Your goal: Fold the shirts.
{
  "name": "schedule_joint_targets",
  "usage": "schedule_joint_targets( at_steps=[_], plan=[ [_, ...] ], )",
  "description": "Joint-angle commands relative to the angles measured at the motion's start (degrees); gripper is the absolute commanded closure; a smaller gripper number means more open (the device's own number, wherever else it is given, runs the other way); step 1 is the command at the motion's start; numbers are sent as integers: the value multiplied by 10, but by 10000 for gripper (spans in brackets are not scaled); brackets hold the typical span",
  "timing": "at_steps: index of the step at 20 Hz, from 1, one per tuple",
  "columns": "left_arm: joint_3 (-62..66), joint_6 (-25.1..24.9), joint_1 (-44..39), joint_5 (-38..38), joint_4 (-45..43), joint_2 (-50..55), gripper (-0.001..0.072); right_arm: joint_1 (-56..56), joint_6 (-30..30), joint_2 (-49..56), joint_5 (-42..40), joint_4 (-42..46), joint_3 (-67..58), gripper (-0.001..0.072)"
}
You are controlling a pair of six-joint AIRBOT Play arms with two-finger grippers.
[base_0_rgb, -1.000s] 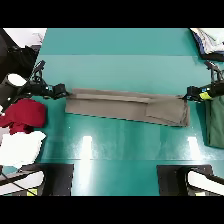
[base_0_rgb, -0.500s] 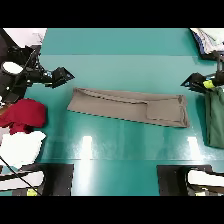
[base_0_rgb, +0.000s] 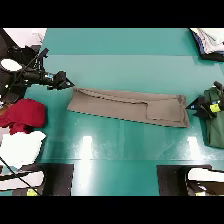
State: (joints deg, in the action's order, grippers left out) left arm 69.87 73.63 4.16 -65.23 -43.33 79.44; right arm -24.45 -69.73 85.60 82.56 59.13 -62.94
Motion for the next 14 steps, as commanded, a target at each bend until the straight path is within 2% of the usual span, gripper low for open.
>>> schedule_joint_targets(
  at_steps=[1, 3, 6, 7, 8, 9, 11, 12, 14],
  plan=[
    [1, -1, -27, -9, 0, 1, 686, -19, 59, 33, -3, -50, 27, 17],
    [0, -1, -57, 8, -1, 1, 686, -10, 73, 54, -11, -91, 27, 24],
    [0, -1, -100, 39, -1, 1, 686, 25, 80, 77, -21, -100, 27, 33],
    [0, -1, -113, 43, -1, 1, 686, 38, 83, 80, -25, -101, 27, 90],
    [0, 0, -126, 49, -1, 2, 686, 49, 83, 79, -32, -101, 27, 180],
    [0, 4, -138, 53, -1, 3, 686, 60, 85, 78, -37, -101, 26, 287],
    [0, 14, -164, 70, -4, 9, 686, 73, 96, 66, -40, -101, 26, 562],
    [1, 14, -177, 84, -4, 13, 687, 77, 100, 56, -40, -100, 26, 669],
    [11, 14, -205, 112, -5, 29, 686, 82, 101, 21, -40, -101, 26, 694]
  ],
)
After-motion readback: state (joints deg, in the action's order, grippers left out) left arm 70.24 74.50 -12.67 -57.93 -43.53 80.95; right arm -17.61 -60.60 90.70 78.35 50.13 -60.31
